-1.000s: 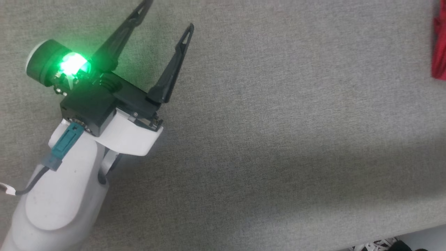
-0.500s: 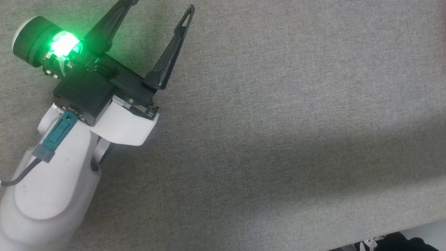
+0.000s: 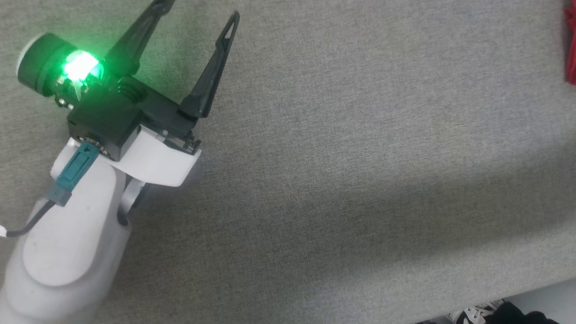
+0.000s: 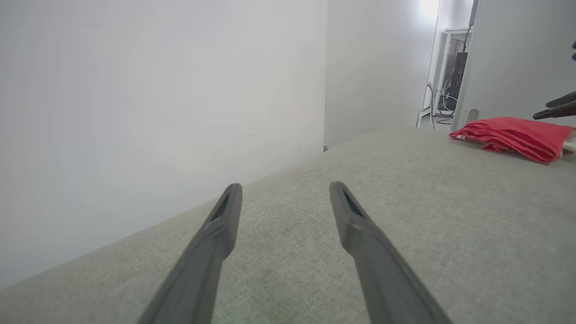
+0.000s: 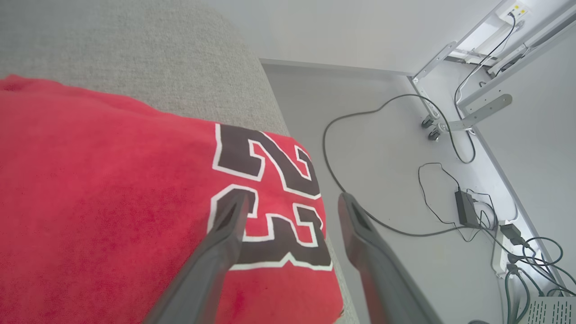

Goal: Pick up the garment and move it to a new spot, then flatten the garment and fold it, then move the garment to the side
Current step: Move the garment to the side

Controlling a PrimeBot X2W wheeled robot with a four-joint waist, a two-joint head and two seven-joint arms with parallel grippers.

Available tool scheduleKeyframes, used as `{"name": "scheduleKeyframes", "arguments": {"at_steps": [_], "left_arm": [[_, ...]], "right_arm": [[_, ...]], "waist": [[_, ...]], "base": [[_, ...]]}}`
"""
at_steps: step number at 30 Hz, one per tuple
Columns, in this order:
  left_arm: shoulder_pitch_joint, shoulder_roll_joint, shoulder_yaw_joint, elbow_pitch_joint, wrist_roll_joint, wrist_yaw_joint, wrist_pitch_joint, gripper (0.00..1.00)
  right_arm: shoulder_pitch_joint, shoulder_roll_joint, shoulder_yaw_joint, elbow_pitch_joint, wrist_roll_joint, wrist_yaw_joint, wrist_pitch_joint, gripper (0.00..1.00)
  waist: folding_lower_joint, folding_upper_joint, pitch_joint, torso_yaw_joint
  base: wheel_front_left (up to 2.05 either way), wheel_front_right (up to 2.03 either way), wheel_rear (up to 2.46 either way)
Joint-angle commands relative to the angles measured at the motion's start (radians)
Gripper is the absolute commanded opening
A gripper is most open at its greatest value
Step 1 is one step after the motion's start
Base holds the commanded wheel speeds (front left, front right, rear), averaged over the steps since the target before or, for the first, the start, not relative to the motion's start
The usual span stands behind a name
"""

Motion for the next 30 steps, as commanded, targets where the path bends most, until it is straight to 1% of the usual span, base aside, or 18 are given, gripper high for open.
{"name": "scheduleKeyframes", "arguments": {"at_steps": [1,8,15,18,23,27,28,30], "left_arm": [[0.022,-0.010,0.009,0.007,-0.005,-0.002,-0.004,1.00],[0.114,-0.058,0.049,0.028,-0.030,-0.002,-0.004,1.00],[0.219,-0.099,0.097,0.064,-0.028,-0.002,-0.004,1.00],[0.266,-0.117,0.121,0.083,-0.037,-0.002,-0.004,1.00],[0.346,-0.142,0.166,0.127,-0.056,-0.002,-0.004,1.00],[0.413,-0.167,0.201,0.148,-0.065,-0.002,-0.004,1.00],[0.413,-0.167,0.201,0.148,-0.065,-0.002,-0.004,1.00],[0.445,-0.181,0.211,0.163,-0.070,-0.002,-0.004,1.00]], "right_arm": [[-0.007,-0.002,0.012,-0.001,0.009,-0.002,-0.012,1.00],[0.034,0.012,0.087,-0.028,0.023,-0.002,-0.037,1.00],[0.087,0.018,0.146,-0.084,0.041,-0.002,-0.077,1.00],[0.109,0.026,0.163,-0.103,0.029,-0.002,-0.102,1.00],[0.155,0.078,0.175,-0.143,-0.011,-0.002,-0.127,1.00],[0.225,0.135,0.177,-0.183,-0.040,-0.002,-0.131,1.00],[0.225,0.135,0.177,-0.183,-0.040,-0.002,-0.131,1.00],[0.265,0.160,0.169,-0.208,-0.052,-0.002,-0.132,1.00]], "waist": [[0.0000,-0.0001,-0.022,0.003],[0.0000,-0.0001,-0.119,0.035],[0.0000,-0.0001,-0.220,0.089],[0.0000,-0.0001,-0.263,0.114],[0.0000,-0.0001,-0.336,0.147],[0.0000,-0.0001,-0.400,0.176],[0.0000,-0.0001,-0.400,0.176],[0.0000,-0.0001,-0.433,0.192]], "base": [[0.00,0.00,0.00],[0.00,0.00,0.00],[0.00,0.00,0.00],[0.00,0.00,0.00],[0.00,0.00,0.00],[0.00,0.00,0.00],[0.00,0.00,0.00],[0.00,0.00,0.00]]}}
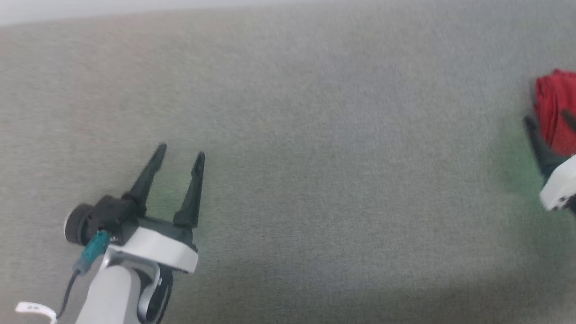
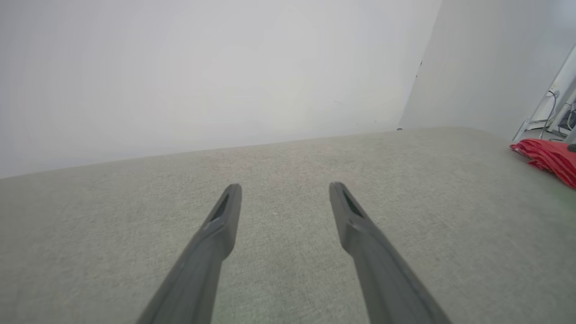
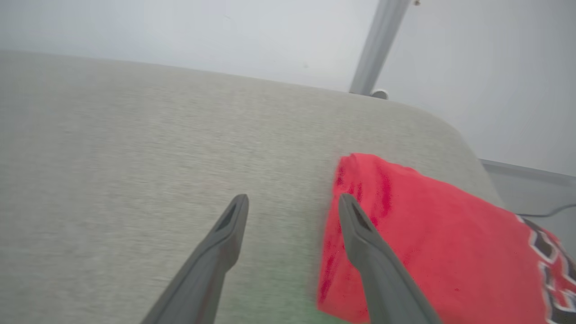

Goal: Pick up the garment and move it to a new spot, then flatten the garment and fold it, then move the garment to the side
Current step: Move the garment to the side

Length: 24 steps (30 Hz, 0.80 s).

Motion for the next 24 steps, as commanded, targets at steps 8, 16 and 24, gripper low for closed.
{"name": "scheduleKeyframes", "arguments": {"at_steps": [8,16,24], "left_arm": [[0.132,-0.047,0.062,0.020,-0.015,-0.002,-0.004,1.00],[0.250,-0.081,0.109,0.004,-0.019,-0.002,-0.004,1.00],[0.334,-0.111,0.136,-0.010,-0.014,-0.002,-0.004,1.00]], "right_arm": [[0.198,0.089,-0.114,-0.140,-0.085,-0.002,-0.005,1.00],[0.399,0.179,-0.284,-0.314,-0.185,-0.002,-0.005,1.00],[0.570,0.274,-0.418,-0.439,-0.283,-0.002,-0.005,1.00]], "waist": [[0.0000,-0.0001,-0.177,0.087],[0.0000,-0.0001,-0.265,0.113],[0.0000,-0.0001,-0.315,0.119]], "base": [[0.00,0.00,0.00],[0.00,0.00,0.00],[0.00,0.00,0.00]]}}
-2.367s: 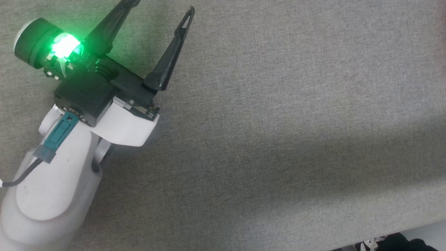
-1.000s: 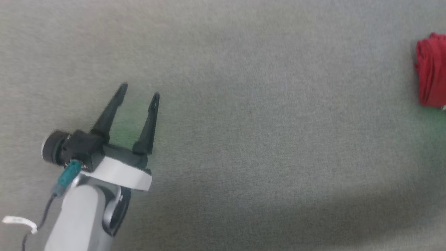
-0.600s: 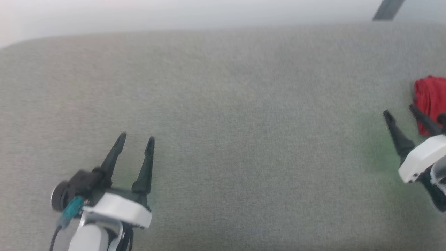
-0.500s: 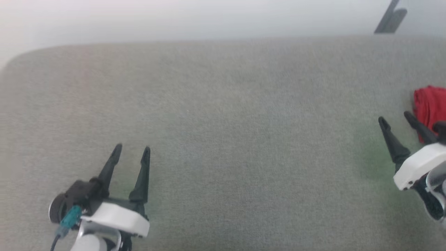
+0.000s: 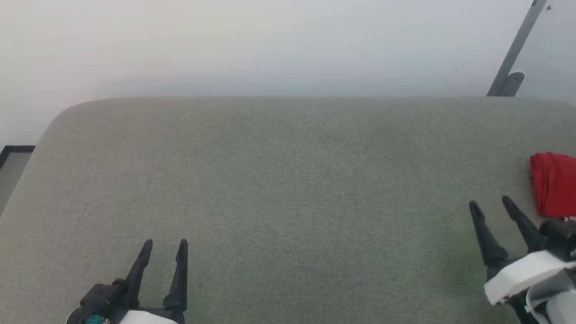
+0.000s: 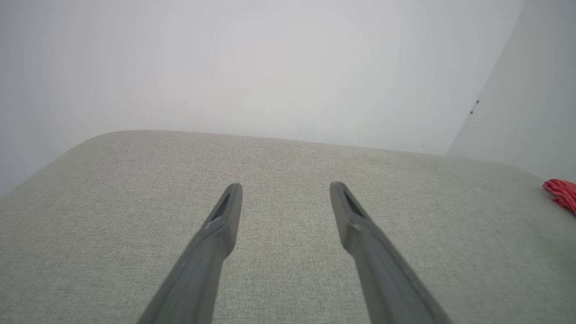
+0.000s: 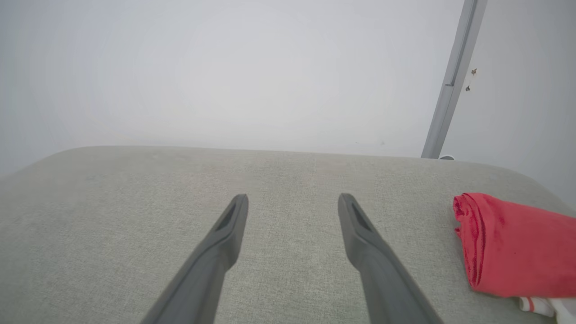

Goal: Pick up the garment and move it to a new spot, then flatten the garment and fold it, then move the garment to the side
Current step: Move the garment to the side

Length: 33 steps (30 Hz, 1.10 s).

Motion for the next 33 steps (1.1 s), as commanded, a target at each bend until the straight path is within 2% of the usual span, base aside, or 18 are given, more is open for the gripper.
{"name": "scheduleKeyframes", "arguments": {"at_steps": [1,16,25,33], "left_arm": [[0.010,-0.003,0.002,-0.005,-0.003,-0.002,-0.004,1.00],[0.091,-0.018,0.039,-0.105,0.008,-0.002,-0.004,1.00],[0.127,-0.031,0.051,-0.169,0.021,-0.002,-0.004,1.00],[0.139,-0.037,0.058,-0.184,0.021,-0.002,-0.004,1.00]], "right_arm": [[0.019,0.012,-0.012,-0.015,-0.016,-0.002,-0.005,1.00],[0.193,0.126,-0.196,-0.207,-0.131,-0.002,-0.005,1.00],[0.279,0.155,-0.251,-0.275,-0.138,-0.002,-0.005,1.00],[0.293,0.170,-0.268,-0.305,-0.146,-0.002,-0.004,1.00]], "waist": [[0.0000,-0.0001,-0.005,0.001],[0.0000,-0.0001,-0.042,0.009],[0.0000,-0.0001,-0.045,0.022],[0.0000,-0.0001,-0.036,0.012]], "base": [[0.00,0.00,0.00],[0.00,0.00,0.00],[0.00,0.00,0.00],[0.00,0.00,0.00]]}}
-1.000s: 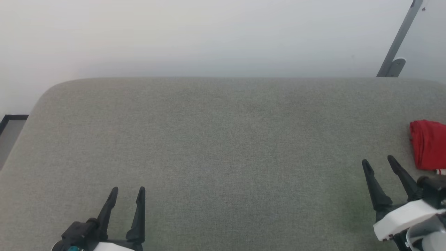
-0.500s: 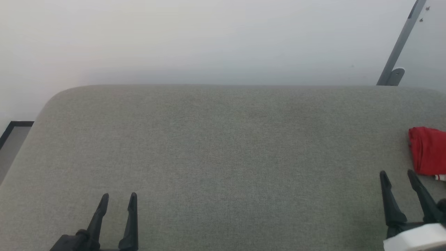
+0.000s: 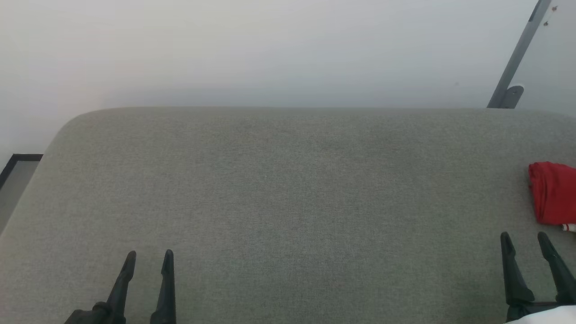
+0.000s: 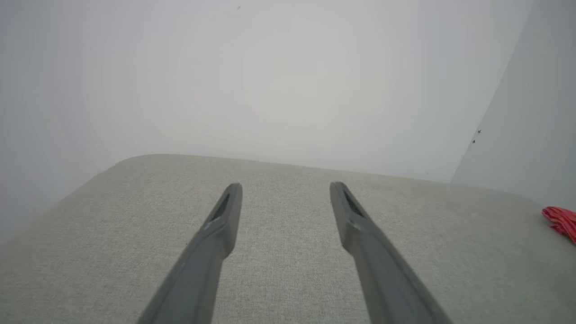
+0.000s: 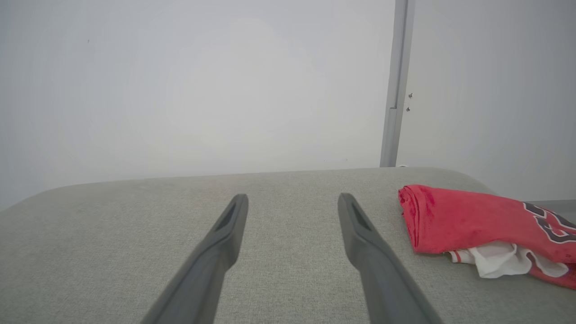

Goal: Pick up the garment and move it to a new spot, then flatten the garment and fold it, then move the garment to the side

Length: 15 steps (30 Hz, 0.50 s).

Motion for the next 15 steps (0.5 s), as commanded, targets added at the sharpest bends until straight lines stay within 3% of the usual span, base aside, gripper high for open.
{"name": "scheduleKeyframes", "arguments": {"at_steps": [1,15], "left_arm": [[0.007,-0.001,0.001,0.002,-0.003,-0.002,-0.004,1.00],[-0.010,-0.008,0.009,0.025,-0.011,-0.002,-0.004,1.00]], "right_arm": [[-0.002,0.002,0.003,-0.006,-0.004,-0.002,-0.003,1.00],[-0.027,0.003,-0.001,-0.013,0.004,-0.002,0.004,1.00]], "waist": [[0.0000,-0.0001,0.002,-0.003],[0.0000,-0.0001,0.006,-0.010]], "base": [[0.00,0.00,0.00],[0.00,0.00,0.00]]}}
